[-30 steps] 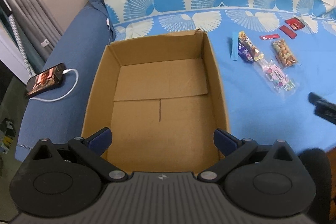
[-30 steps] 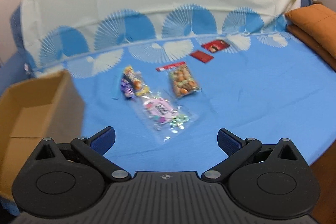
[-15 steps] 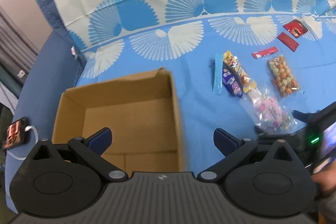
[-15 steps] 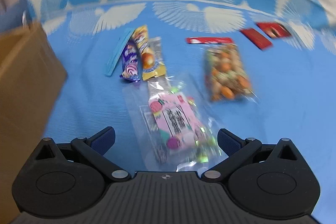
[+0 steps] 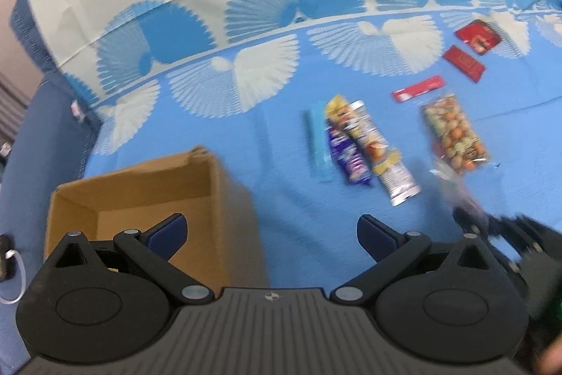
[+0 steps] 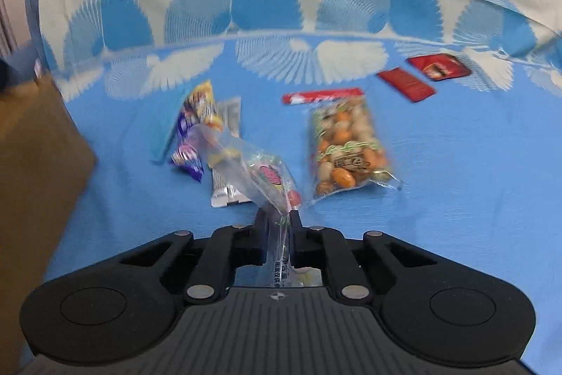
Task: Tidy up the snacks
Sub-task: 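Grasp the clear candy bag with the right tool while the left tool reaches toward the nut bag, then grasp the bag of coated nuts with the left tool and lift it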
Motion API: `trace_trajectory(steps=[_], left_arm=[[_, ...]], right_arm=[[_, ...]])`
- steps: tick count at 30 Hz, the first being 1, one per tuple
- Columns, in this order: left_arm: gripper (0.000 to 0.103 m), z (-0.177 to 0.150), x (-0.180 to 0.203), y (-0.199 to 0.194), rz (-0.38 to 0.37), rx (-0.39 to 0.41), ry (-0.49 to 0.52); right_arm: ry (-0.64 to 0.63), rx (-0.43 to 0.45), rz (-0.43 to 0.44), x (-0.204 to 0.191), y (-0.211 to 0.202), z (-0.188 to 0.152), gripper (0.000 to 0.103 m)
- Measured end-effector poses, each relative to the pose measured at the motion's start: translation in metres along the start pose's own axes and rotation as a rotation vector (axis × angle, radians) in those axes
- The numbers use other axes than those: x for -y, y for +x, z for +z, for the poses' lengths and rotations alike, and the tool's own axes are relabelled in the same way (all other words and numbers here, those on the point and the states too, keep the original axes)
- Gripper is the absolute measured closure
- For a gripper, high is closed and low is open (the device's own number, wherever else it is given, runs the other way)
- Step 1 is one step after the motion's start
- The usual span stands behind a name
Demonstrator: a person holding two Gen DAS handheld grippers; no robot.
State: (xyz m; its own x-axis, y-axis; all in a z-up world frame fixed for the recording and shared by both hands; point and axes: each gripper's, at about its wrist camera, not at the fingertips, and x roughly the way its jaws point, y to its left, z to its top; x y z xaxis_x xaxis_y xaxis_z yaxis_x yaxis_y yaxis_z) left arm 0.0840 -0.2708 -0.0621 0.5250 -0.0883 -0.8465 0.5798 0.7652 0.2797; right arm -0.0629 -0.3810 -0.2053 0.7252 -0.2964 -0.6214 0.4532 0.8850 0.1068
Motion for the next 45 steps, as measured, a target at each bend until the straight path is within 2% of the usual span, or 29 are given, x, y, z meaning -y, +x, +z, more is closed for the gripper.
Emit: trace_trajectory(steps=[2, 6, 9, 11, 15, 18, 21, 24, 26, 28, 29, 31, 34, 35, 39, 45], left_arm=[[0.0, 0.008, 0.016, 0.005, -0.043, 0.02, 0.01], [0.0, 0.033, 0.064, 0.031, -0.155, 0.014, 0.045], [0.0, 0.054, 0.106, 0.062, -0.261, -0.038, 0.065], [0.0, 0.068, 0.132, 0.086, -0.304, -0.078, 0.06], [0.0, 0.092, 0.167, 0.124, -0.327, -0.118, -0.015], [0.0, 0.102, 0.186, 0.152, -0.366, -0.192, -0.04], [0.0, 0.106, 0.201, 0.176, -0.333, -0.262, -0.003], [0.0, 0.106, 0.203, 0.196, -0.325, -0.33, -0.021], [0.0, 0.11, 0.199, 0.196, -0.319, -0.335, -0.058], [0.013, 0.115, 0.189, 0.191, -0.329, -0.31, -0.12], [0.024, 0.118, 0.183, 0.188, -0.358, -0.305, -0.144], [0.031, 0.119, 0.171, 0.182, -0.376, -0.29, -0.169], [0.043, 0.115, 0.161, 0.168, -0.37, -0.261, -0.102], [0.051, 0.113, 0.155, 0.164, -0.373, -0.257, -0.103], [0.055, 0.103, 0.127, 0.137, -0.42, -0.201, -0.136], [0.056, 0.078, 0.094, 0.063, -0.486, -0.073, -0.102]], right_arm=[[0.055, 0.038, -0.004, 0.016, -0.026, 0.0, 0.091], [0.18, 0.08, -0.113, 0.058, -0.071, -0.008, 0.091], [0.255, 0.094, -0.224, 0.092, -0.087, -0.012, 0.091], [0.323, 0.098, -0.264, 0.114, -0.093, -0.017, 0.091], [0.365, 0.098, -0.308, 0.137, -0.091, -0.022, 0.091], [0.365, 0.096, -0.329, 0.145, -0.083, -0.02, 0.091], [0.369, 0.089, -0.326, 0.152, -0.075, -0.017, 0.09], [0.369, 0.082, -0.319, 0.155, -0.071, -0.018, 0.09], [0.371, 0.08, -0.318, 0.156, -0.069, -0.02, 0.09], [0.385, 0.06, -0.307, 0.156, -0.068, -0.022, 0.09], [0.385, 0.057, -0.307, 0.156, -0.068, -0.023, 0.09], [0.389, 0.056, -0.306, 0.156, -0.068, -0.025, 0.09], [0.394, 0.06, -0.306, 0.154, -0.068, -0.026, 0.09], [0.397, 0.061, -0.309, 0.154, -0.069, -0.025, 0.09], [0.399, 0.095, -0.303, 0.147, -0.08, -0.02, 0.09], [0.384, 0.134, -0.271, 0.127, -0.1, -0.011, 0.09]])
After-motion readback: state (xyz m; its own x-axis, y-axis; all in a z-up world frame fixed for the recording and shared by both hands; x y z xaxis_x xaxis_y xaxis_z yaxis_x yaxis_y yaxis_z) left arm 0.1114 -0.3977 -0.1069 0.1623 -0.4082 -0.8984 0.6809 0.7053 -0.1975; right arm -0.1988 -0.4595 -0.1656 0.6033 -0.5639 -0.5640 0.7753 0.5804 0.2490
